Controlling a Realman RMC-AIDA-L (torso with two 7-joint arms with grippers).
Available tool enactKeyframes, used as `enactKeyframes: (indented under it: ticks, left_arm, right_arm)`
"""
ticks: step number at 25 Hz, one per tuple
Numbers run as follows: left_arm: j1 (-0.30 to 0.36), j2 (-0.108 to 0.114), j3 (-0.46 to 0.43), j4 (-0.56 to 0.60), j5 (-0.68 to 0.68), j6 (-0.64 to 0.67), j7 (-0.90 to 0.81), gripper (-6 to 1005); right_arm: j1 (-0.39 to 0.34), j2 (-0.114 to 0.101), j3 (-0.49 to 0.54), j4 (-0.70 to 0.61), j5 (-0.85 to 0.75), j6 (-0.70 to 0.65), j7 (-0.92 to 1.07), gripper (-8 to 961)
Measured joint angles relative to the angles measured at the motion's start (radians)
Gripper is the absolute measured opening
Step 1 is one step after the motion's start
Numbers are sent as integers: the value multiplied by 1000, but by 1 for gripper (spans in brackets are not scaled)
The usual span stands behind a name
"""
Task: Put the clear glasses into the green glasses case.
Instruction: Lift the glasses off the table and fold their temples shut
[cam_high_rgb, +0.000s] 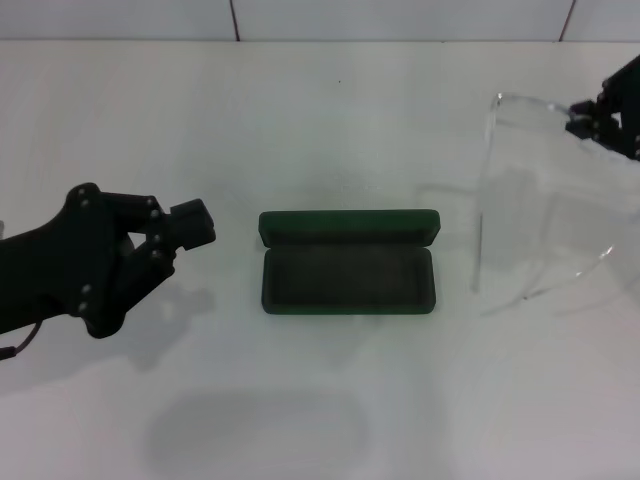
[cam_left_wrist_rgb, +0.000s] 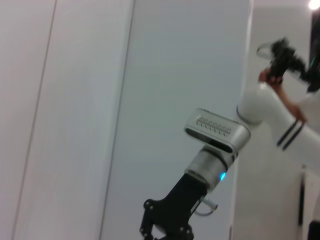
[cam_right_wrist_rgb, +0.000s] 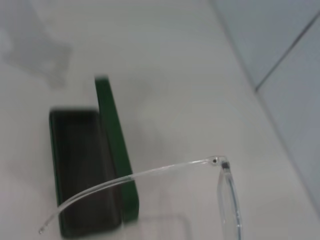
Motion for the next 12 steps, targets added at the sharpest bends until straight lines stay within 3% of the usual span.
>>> enactKeyframes:
  ticks: [6,12]
  left_arm:
    - [-8,-3,12,2,-31,43,-14,36]
    - [-33,-3,64,2,-41,44,-31,36]
  right_arm:
    - [-93,-1,106,27,336,62,-140,66]
    - [-78,-11,245,328,626,26,-323,66]
